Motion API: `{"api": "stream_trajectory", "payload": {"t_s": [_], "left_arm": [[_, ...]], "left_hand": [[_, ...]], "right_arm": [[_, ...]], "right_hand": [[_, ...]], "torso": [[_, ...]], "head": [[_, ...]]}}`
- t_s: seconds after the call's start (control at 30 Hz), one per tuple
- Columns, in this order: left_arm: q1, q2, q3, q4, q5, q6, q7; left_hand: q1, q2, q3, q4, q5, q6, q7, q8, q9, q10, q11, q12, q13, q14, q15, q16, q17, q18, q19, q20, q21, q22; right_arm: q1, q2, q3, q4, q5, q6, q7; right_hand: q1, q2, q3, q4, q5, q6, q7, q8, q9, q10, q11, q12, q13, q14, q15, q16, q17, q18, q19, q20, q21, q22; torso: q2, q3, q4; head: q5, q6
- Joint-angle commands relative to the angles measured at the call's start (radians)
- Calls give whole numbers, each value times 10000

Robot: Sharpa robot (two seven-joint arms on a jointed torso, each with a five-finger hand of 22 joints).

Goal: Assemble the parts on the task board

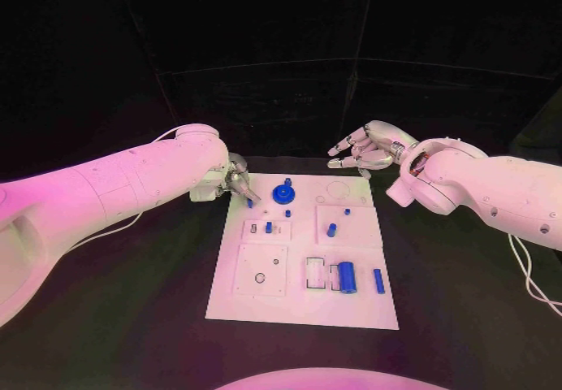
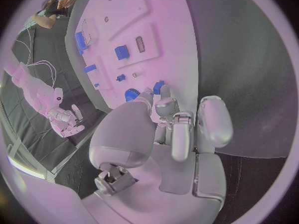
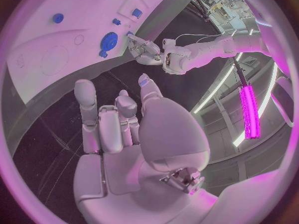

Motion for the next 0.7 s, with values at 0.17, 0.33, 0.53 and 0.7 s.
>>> {"api": "stream_trajectory", "payload": {"t_s": [0.17, 0.33, 0.53, 0.7], "left_arm": [[12, -1, 6, 36, 75, -189, 211], [12, -98, 6, 130, 535, -632, 396], [14, -454, 6, 577, 1087, -1143, 469], [15, -901, 4, 1315, 1204, -1609, 461]], "left_hand": [[1423, 441, 1594, -1090, -13, -133, -2, -218, -172, -62, -69, -106, -106, 1074, -53, 31, 2634, -8, 68, -104, 21, 16], [853, -174, 3586, -1406, -7, -144, 61, -67, -178, -41, -3, -264, -328, 1074, 65, 31, 2634, 8, 31, -23, -55, -27], [245, -582, 4862, -1627, -37, -180, 30, 166, -103, -4, -10, -308, -453, 1074, 46, 31, 2634, -1, 38, 8, -68, -4], [31, -762, 5300, -1768, -23, -184, 20, 279, -71, 39, -17, -299, -469, 1074, 35, 31, 2634, -4, 53, 3, -55, 28]], "right_arm": [[21, 3, 7, 2, -21, 32, 46], [21, -18, 7, 7, -21, 26, 39], [21, -52, 7, 12, -21, 23, 28], [21, -97, 7, 29, -21, 15, 20]], "right_hand": [[16, 79, -29, 20, -68, -33, -37, 53, 11, 37, -9, -20, -11, 363, -26, -25, 10, 171, 67, 2, -49, -15], [18, 82, -28, 20, -68, -33, -37, 53, 11, 37, -10, -20, -11, 363, -26, -25, 10, 171, 68, 2, -48, -13], [20, 86, -27, 20, -67, -33, -37, 53, 11, 37, -10, -20, -12, 363, -26, -25, 11, 170, 69, 2, -48, -12], [20, 86, -27, 20, -67, -33, -37, 53, 11, 37, -10, -20, -12, 363, -26, -25, 11, 170, 69, 2, -48, -12]], "torso": [[1, 3, 1], [-4, 4, 3], [-8, 4, 14], [-12, 6, 25]], "head": [[4, -15], [-12, -26], [-13, -20], [7, -10]]}}
